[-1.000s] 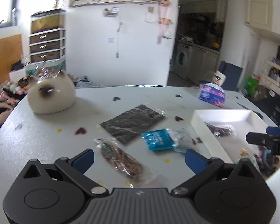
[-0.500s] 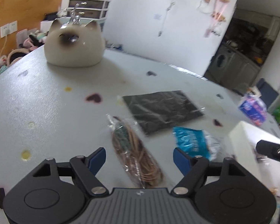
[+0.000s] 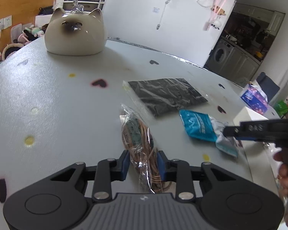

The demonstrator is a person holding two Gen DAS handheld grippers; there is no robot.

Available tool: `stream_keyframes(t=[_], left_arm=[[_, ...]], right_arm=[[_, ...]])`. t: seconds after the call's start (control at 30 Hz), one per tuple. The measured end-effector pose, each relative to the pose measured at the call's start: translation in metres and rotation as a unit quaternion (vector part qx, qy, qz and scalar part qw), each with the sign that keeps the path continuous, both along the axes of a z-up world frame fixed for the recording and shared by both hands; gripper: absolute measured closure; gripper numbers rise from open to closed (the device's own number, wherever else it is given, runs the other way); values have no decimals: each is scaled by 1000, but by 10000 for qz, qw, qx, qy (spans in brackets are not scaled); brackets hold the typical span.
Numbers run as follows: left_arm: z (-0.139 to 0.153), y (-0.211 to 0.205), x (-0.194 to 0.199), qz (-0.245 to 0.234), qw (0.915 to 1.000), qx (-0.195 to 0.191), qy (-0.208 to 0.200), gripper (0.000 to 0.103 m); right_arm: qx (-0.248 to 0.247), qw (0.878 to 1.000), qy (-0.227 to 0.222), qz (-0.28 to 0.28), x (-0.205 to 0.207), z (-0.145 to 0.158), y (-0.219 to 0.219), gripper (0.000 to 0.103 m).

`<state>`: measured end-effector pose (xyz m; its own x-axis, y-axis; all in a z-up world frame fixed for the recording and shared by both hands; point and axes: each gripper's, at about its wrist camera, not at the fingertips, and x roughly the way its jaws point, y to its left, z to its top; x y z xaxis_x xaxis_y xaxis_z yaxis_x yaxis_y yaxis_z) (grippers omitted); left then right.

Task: Organize soft objects
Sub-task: 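Grasp the tan cord bag with the left tool while the right grasps the clear printed packet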

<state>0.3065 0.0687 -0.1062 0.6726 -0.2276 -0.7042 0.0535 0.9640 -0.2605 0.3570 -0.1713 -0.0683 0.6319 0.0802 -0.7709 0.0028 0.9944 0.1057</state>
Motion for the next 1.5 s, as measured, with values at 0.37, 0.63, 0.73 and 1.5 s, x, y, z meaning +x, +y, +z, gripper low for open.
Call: stream_keyframes(t=[0.37,0.63,0.73,1.5], left_arm=[[0,-2,-24,-253,9997,-55,-45,75],[1,-2,-32,-301,9995,-65,-39,76],[2,-2,-32,-297,9995,-103,-18,76],[3,4,-35,-285,9994,-177,-27,77]], right_arm=[[-249,9980,-96,574,-31,-7,9,75],[117,9958,-128,904,-82,1,7,50],[564,9978,-303,197,-79,6,-4,36],[-636,9953,-368,634,-76,-9,36,71]])
